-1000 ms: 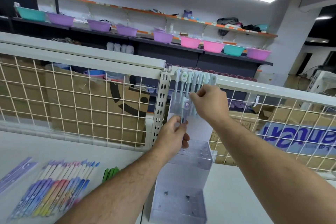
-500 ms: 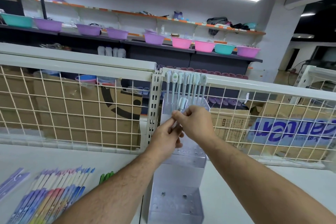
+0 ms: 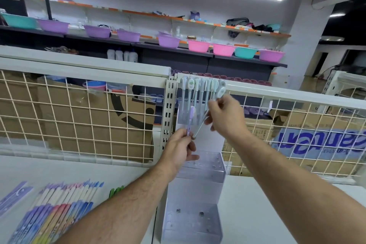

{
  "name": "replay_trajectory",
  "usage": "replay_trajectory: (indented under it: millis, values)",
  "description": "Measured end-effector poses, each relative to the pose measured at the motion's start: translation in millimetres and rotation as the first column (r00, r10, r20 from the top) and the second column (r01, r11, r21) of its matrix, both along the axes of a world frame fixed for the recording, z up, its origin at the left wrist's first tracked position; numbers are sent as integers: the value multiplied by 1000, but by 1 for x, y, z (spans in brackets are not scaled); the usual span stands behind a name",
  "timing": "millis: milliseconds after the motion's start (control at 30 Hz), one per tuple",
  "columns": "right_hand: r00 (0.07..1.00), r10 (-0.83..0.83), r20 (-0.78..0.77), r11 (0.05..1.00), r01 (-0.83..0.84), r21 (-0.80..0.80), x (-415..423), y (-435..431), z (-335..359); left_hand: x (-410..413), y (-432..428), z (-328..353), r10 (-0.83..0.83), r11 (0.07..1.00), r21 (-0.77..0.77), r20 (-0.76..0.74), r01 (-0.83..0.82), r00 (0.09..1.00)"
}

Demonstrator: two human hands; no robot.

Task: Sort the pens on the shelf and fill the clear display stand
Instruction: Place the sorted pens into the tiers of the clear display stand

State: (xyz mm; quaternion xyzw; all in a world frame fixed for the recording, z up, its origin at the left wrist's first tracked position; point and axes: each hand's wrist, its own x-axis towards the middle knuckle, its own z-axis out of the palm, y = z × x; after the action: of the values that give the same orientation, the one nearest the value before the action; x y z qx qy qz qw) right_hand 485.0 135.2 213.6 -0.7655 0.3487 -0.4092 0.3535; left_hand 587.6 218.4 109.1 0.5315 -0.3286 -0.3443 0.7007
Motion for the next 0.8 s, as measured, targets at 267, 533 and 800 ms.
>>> replay_trajectory:
  millis: [267, 533, 800]
  values:
    - [988, -108, 114, 984, 123, -133, 4, -23, 45, 2, -1, -2, 13, 1000, 11, 98, -15, 995]
    - [992, -118, -55, 964, 101, -245, 17, -23, 44, 1, 1, 0, 4, 1000, 2, 140, -5, 990]
    - [984, -152, -94, 937, 113, -330, 17, -24, 48, 2, 0, -1, 0, 1000, 13, 158, -2, 988]
